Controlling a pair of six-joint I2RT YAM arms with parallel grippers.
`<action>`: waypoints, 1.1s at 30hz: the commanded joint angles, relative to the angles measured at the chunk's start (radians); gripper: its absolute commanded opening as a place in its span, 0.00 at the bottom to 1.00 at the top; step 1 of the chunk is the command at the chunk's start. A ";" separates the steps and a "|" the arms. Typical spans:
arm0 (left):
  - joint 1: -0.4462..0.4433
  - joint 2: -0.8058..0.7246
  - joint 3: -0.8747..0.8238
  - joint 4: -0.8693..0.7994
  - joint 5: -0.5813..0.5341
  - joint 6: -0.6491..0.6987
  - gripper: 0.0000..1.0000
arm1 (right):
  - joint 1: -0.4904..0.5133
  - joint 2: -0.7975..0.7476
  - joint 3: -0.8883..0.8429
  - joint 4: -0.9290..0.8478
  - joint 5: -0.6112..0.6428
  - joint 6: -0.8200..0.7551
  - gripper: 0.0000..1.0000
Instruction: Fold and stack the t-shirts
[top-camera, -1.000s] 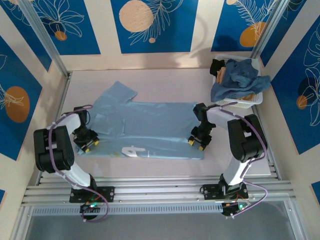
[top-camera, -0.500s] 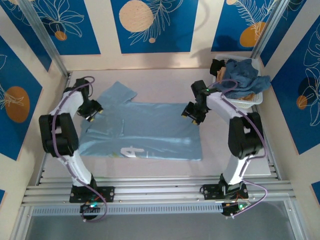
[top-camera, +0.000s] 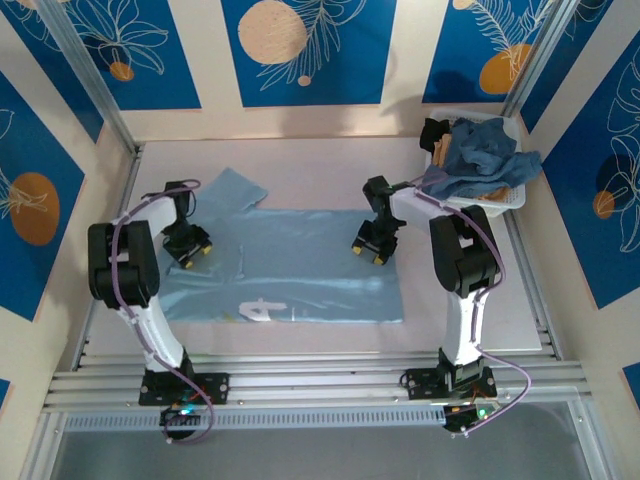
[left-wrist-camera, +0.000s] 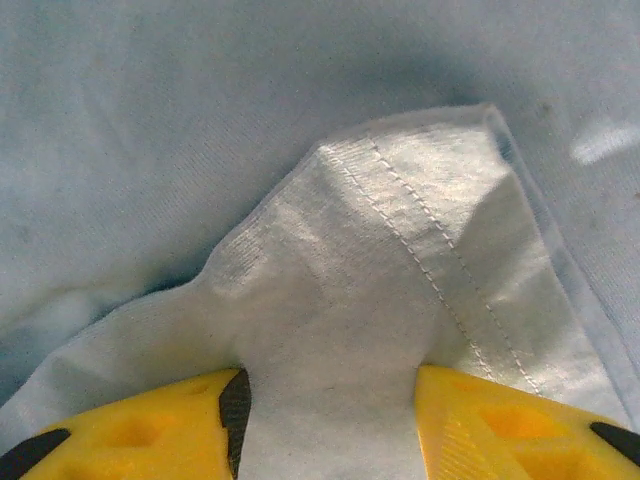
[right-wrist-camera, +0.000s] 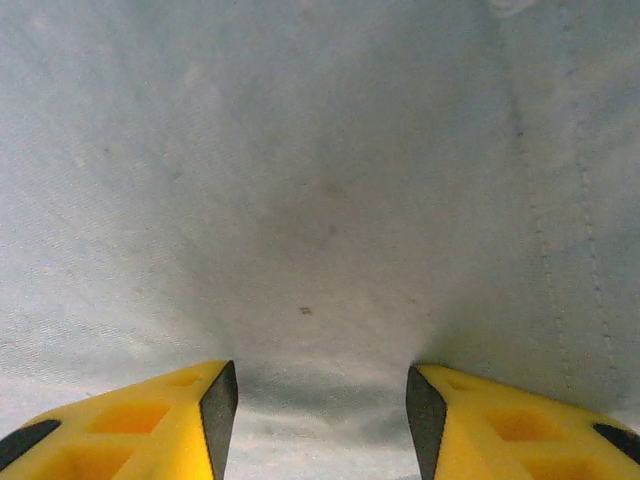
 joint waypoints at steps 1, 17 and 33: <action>0.043 -0.015 -0.062 -0.027 -0.067 0.004 0.49 | 0.037 -0.010 -0.045 -0.030 -0.013 0.034 0.52; -0.057 0.140 0.525 0.049 0.095 0.106 0.59 | -0.019 -0.177 0.042 0.237 -0.139 -0.173 0.59; -0.105 0.630 1.082 0.158 0.019 -0.017 0.55 | -0.077 -0.160 0.127 0.218 -0.220 -0.154 0.58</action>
